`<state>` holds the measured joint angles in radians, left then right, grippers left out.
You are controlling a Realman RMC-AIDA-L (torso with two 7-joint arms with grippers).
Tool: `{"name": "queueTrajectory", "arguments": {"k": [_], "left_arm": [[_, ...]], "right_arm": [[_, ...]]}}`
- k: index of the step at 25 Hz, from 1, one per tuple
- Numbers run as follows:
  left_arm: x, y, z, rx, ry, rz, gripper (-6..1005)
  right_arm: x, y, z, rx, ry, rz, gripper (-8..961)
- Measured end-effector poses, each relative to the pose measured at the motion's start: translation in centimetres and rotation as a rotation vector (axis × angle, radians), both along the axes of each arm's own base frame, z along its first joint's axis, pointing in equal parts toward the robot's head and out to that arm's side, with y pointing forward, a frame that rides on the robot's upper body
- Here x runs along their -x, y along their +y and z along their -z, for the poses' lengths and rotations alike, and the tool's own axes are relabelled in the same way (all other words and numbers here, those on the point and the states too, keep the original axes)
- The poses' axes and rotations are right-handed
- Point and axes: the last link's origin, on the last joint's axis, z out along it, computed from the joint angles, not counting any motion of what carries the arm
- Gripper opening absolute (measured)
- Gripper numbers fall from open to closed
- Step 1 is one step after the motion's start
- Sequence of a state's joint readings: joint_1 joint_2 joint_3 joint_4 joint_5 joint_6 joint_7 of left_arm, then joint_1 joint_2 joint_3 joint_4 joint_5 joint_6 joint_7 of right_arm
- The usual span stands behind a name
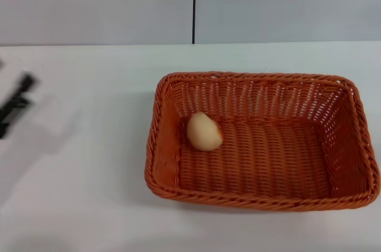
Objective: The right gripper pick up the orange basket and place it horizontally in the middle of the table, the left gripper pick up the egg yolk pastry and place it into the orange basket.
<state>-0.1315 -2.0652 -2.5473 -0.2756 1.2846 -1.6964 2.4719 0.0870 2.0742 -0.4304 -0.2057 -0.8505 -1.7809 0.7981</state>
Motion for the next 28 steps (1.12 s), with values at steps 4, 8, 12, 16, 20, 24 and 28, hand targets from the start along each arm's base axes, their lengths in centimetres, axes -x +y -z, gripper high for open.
{"name": "queueTrajectory", "arguments": {"k": [4,8,12,16,20,24,28], "left_arm": [[2.2,-2.2,-1.3,-0.154,0.009,-0.133,787],[3.2,-3.5,-1.2,-0.241,0.027,-0.222,784],[3.7,-4.1,-1.0,-0.282,0.05,-0.268,784],[3.9,-4.4,-0.9,-0.297,0.03,-0.294,784],[3.9,-4.2,-0.6,-0.297,0.03,-0.303,784],[3.9,-4.1,-0.6,-0.294,0.031,-0.306,784],[3.9,-4.1,-0.6,-0.295,0.029,-0.305,784]], "right_arm": [[-0.3,1.3,0.5,0.027,0.004,0.035,581],[0.0,2.1,0.6,0.025,-0.033,0.035,581],[0.3,2.8,1.0,0.029,-0.038,0.033,580],[0.5,3.4,1.0,0.031,-0.038,0.025,579],[0.6,3.5,1.1,0.028,-0.048,0.028,580],[0.5,3.4,1.2,0.026,-0.041,0.034,581],[0.6,3.6,1.2,0.024,-0.042,0.029,580]]}}
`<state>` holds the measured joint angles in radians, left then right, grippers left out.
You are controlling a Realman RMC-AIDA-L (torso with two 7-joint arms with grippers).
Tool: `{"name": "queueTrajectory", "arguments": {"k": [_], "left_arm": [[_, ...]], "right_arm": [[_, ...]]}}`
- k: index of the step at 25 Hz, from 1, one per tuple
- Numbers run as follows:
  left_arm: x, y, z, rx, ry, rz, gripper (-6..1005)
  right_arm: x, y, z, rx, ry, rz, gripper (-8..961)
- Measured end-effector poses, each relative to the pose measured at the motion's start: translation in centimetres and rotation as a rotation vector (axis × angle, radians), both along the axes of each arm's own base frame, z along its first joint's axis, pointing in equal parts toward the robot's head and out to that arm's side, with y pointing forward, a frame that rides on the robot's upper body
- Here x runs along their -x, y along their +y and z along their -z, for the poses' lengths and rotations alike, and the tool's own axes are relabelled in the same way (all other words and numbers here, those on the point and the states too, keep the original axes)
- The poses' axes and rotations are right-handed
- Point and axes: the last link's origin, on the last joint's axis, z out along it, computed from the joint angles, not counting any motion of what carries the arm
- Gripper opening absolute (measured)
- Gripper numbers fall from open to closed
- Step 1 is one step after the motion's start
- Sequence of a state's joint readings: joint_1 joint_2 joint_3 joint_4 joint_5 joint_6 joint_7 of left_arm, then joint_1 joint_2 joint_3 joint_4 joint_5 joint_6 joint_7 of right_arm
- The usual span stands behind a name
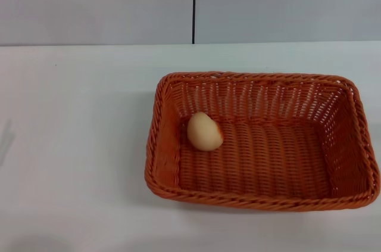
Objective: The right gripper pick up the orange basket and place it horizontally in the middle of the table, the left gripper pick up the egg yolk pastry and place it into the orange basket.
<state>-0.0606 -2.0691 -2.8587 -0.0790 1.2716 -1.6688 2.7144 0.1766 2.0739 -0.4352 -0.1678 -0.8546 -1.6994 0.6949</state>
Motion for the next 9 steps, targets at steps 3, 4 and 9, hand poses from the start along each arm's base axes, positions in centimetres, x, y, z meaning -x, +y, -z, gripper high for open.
{"name": "queueTrajectory", "arguments": {"k": [3,4,9], "left_arm": [[-0.11,0.22,0.05,0.0,-0.001,0.005,784],[-0.13,0.3,0.05,0.0,-0.001,0.006,784],[-0.21,0.21,-0.05,-0.004,0.0,0.014,784]], "right_arm": [[0.03,0.03,0.03,0.002,0.0,-0.001,580],[0.02,0.0,0.06,0.003,0.0,-0.001,580],[-0.03,-0.14,0.18,0.006,0.002,0.002,579]]}}
